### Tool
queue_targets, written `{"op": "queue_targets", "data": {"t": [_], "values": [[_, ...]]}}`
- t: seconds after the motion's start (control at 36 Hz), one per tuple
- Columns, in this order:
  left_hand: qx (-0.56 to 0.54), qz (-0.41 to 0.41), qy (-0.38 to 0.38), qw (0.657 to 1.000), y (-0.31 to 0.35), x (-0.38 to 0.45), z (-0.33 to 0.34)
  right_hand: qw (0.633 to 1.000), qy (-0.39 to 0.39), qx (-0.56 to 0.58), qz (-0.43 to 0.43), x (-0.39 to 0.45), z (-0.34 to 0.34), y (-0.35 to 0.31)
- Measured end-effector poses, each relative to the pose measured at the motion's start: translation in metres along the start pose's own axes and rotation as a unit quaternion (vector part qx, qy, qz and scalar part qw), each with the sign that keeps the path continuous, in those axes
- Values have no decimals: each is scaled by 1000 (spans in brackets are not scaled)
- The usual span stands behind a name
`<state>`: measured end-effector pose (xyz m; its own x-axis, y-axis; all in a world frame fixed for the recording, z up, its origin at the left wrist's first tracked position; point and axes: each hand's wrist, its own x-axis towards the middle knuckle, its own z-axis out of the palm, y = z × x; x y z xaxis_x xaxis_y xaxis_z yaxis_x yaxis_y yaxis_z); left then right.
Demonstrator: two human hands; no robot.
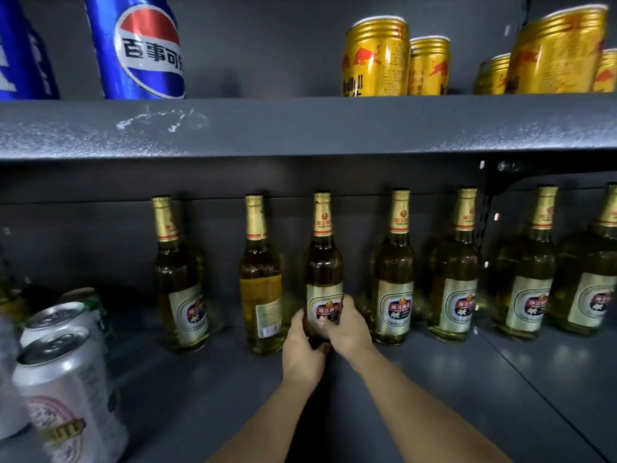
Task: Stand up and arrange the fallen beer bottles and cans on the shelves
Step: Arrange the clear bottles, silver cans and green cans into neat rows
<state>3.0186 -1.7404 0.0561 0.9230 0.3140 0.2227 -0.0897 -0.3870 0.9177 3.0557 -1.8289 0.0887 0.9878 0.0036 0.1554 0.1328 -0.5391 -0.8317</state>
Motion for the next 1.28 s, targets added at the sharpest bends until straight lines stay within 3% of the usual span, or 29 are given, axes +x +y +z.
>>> {"op": "queue_targets", "data": {"t": [0.08,0.25,0.33,0.42,0.47,0.69,0.89,1.0,1.08,1.19,1.28], "values": [[10,9,32,999,-7,-10,-6,1000,4,-6,1,-1,1,1],[21,71,259,963,14,-21,-39,1000,23,-1,4,-9,6,3],[53,48,303,950,19,-5,-53,997,76,-7,10,-21,13,7],[57,-30,233,970,18,12,-59,987,156,-22,-7,-33,16,9],[19,-71,182,981,11,23,-59,984,169,-43,-32,-38,17,8],[42,-76,160,983,-15,36,-67,991,42,-120,-39,-44,17,10],[42,-46,119,991,-14,9,-89,991,48,-88,-93,-56,23,-8],[40,-23,63,997,-13,-14,-106,991,62,-13,-119,-63,20,-33],[10,-16,24,1000,-7,-29,-113,988,29,139,-68,-64,17,-51],[-39,-19,-42,998,8,-46,-110,895,-120,421,86,-65,3,-62],[-94,-21,-88,991,24,-55,-102,857,-199,469,77,-74,-24,-56]]}}
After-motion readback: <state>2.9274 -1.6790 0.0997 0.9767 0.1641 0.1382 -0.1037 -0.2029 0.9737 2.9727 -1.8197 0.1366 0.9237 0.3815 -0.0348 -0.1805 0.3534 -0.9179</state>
